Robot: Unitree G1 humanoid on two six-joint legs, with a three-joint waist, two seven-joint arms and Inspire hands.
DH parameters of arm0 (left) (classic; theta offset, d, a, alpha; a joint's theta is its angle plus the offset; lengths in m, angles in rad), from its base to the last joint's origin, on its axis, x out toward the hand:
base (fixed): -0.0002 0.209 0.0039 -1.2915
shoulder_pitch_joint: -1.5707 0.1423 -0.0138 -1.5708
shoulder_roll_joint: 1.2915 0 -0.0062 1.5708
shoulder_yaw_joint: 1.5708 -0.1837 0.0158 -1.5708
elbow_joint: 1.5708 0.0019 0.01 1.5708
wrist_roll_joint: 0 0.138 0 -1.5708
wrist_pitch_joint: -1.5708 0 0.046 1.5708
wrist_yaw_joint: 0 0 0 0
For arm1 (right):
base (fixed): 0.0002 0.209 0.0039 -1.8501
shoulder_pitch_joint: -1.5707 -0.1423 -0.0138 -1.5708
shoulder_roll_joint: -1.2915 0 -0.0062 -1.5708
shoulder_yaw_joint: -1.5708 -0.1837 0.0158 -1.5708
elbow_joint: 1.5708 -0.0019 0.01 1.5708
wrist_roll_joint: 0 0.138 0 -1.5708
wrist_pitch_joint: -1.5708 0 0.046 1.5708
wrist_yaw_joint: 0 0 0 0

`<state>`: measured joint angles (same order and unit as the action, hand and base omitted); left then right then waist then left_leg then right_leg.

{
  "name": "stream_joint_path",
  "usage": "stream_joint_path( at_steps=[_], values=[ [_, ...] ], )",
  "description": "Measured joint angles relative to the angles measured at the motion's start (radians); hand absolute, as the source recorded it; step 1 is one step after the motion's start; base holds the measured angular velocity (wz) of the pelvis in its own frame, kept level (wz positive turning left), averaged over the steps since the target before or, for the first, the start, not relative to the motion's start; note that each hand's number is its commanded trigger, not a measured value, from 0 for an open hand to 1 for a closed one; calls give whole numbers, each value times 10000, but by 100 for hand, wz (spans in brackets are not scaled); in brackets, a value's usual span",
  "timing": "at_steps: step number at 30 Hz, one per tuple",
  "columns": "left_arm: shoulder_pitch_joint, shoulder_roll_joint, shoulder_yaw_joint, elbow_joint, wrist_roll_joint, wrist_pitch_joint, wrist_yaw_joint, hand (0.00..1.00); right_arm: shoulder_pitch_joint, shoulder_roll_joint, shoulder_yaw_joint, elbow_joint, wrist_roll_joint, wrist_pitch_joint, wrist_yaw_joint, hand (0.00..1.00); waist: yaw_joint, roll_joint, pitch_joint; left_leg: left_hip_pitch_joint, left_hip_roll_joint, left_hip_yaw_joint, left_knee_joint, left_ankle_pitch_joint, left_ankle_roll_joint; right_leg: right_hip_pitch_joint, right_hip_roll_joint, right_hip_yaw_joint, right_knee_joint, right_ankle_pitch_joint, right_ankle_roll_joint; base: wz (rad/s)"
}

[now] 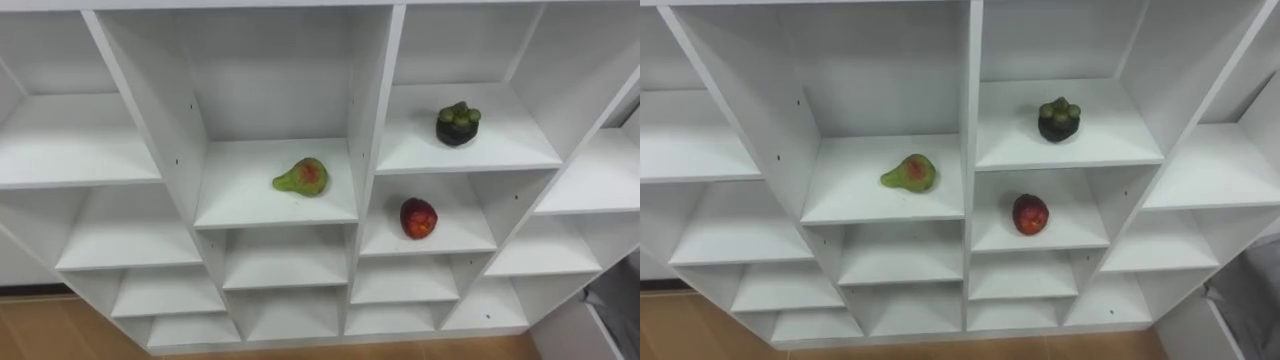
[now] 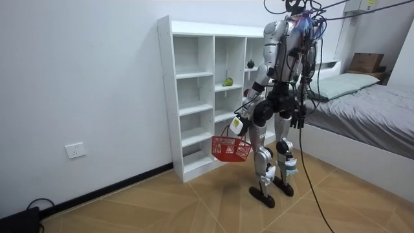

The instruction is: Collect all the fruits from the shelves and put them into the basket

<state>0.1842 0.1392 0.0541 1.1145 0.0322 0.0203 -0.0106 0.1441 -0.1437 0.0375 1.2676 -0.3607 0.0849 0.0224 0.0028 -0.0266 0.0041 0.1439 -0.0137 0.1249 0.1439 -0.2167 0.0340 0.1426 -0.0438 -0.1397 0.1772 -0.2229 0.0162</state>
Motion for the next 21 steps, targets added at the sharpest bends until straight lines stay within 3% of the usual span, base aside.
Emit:
stream_joint_path(
  at_steps=[8,15,21],
  values=[
    [25,-8,21,13,18,6,-14,100,-31,8,-8,309,57,79,135,0,-3,-2,-2,35,3,-3,-11,0,1,19,-5,-3,74,-1,1,0],
    [35,-3,22,13,23,17,-6,100,-13,35,191,521,113,470,384,0,22,-18,-6,46,5,-9,10,0,1,32,-3,3,88,0,0,0],
    [36,12,22,13,21,24,-1,100,-39,40,187,534,105,481,562,0,8,-59,-8,45,0,-9,9,0,0,40,-6,3,71,-2,2,0]
  ],
)
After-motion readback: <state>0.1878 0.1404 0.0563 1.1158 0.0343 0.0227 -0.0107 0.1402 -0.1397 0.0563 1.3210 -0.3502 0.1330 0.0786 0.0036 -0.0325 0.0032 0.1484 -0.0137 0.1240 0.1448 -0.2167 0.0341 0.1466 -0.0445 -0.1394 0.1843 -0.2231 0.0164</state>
